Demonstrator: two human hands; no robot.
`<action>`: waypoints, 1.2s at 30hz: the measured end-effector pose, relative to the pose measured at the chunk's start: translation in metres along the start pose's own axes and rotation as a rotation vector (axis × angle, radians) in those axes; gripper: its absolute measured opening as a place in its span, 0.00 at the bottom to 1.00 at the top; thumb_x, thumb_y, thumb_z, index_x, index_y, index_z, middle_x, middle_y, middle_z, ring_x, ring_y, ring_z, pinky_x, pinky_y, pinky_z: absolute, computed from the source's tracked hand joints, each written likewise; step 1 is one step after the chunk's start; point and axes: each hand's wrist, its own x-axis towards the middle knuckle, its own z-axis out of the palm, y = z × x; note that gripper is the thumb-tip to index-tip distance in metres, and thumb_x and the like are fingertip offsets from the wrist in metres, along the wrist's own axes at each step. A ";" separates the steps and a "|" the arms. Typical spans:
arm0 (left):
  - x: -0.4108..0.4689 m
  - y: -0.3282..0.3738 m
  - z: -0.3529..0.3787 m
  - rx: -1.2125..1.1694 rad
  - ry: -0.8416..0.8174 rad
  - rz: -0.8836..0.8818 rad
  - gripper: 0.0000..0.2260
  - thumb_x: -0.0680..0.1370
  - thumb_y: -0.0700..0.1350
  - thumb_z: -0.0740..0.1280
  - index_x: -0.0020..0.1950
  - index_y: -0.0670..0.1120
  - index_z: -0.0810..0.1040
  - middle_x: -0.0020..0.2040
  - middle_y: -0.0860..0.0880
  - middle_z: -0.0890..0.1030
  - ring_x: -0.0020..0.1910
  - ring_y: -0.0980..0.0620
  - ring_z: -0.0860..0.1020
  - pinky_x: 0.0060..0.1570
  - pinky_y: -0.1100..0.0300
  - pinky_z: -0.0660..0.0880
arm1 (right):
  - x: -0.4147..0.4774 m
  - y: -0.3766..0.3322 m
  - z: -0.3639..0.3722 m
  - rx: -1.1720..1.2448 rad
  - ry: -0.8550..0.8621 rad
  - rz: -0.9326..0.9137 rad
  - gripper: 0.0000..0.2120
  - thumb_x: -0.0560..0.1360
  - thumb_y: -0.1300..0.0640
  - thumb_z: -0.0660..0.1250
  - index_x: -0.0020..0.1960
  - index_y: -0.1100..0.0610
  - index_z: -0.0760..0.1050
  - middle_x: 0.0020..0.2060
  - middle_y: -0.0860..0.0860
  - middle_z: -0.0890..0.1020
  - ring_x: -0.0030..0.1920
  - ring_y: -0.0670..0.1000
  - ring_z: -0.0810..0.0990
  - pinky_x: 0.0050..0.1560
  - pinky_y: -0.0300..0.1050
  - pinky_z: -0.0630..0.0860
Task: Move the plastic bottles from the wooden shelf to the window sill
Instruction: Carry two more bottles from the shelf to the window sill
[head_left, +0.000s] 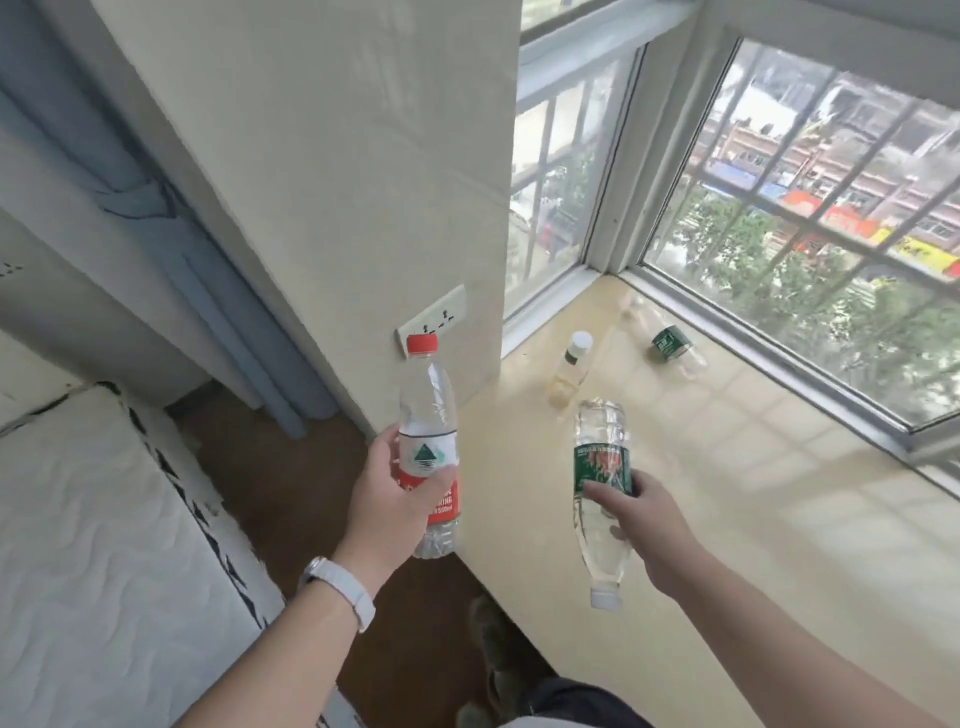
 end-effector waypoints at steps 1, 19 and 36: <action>0.011 0.006 0.009 0.008 -0.020 -0.002 0.27 0.72 0.49 0.77 0.67 0.56 0.71 0.58 0.56 0.81 0.56 0.54 0.81 0.55 0.54 0.79 | 0.009 -0.002 -0.004 0.011 0.002 0.005 0.12 0.72 0.53 0.75 0.53 0.52 0.78 0.45 0.53 0.82 0.43 0.53 0.79 0.43 0.49 0.74; 0.138 0.004 0.137 0.112 -0.294 -0.069 0.24 0.74 0.44 0.75 0.62 0.63 0.68 0.57 0.60 0.78 0.54 0.62 0.79 0.49 0.65 0.76 | 0.144 0.030 -0.049 0.102 0.195 0.253 0.15 0.70 0.48 0.75 0.51 0.55 0.79 0.47 0.59 0.84 0.43 0.58 0.84 0.43 0.51 0.78; 0.188 -0.032 0.309 0.211 -0.647 -0.027 0.30 0.75 0.39 0.74 0.68 0.59 0.62 0.53 0.64 0.75 0.39 0.71 0.79 0.39 0.76 0.72 | 0.186 0.089 -0.116 0.202 0.471 0.418 0.13 0.71 0.48 0.74 0.51 0.53 0.79 0.43 0.52 0.82 0.40 0.52 0.81 0.40 0.46 0.76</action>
